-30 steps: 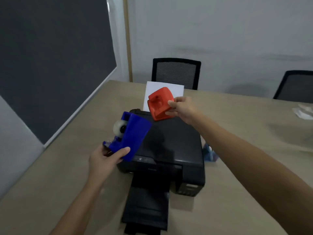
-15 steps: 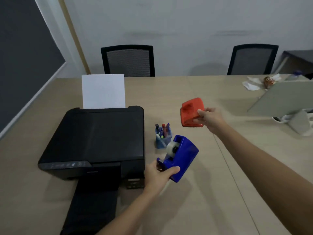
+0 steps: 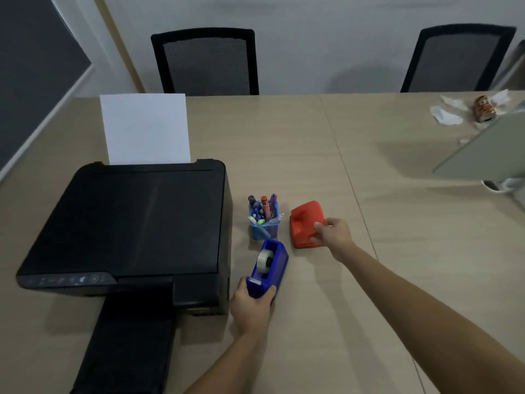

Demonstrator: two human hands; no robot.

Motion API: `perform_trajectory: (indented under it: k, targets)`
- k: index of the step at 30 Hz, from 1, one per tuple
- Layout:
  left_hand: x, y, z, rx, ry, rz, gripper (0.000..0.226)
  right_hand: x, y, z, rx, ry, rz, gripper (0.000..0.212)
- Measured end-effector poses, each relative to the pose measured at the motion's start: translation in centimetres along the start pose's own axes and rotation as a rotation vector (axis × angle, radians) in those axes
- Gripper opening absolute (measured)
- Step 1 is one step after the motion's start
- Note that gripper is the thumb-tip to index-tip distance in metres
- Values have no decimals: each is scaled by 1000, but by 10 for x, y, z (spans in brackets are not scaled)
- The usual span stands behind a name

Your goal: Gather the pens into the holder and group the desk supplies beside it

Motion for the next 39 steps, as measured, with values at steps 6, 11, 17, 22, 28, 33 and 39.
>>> perform_trajectory:
  k: [6,11,17,22,28,33,39]
  targets:
    - [2,-8,2,72,4,66,44,-4,-21,24,-22,6,6,10]
    - [1,-17,0,111,94,95,49,-4,-29,28,6,-7,-20,8]
    - [3,-28,1,177,153,122,57,6,-37,31,-33,-16,-27,14]
    - [8,-29,-5,230,121,119,55,10,-39,32,-55,-26,-28,20]
    - [9,-31,-6,244,102,90,59,6,-40,31,-46,-33,-38,17]
    - [7,-31,4,252,81,16,68,3,-39,30,-89,-34,-58,20]
    - [0,-25,14,287,73,-151,112,5,-23,21,-225,47,-37,35]
Point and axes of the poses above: each hand's wrist, its own x-axis towards the middle knuckle, its own y-axis out of the back of the hand, z = x × y, the point moved 7 cm from there along x, towards the middle knuckle, and after that the axes turned 10 degrees about z, right-handed, at the moved point
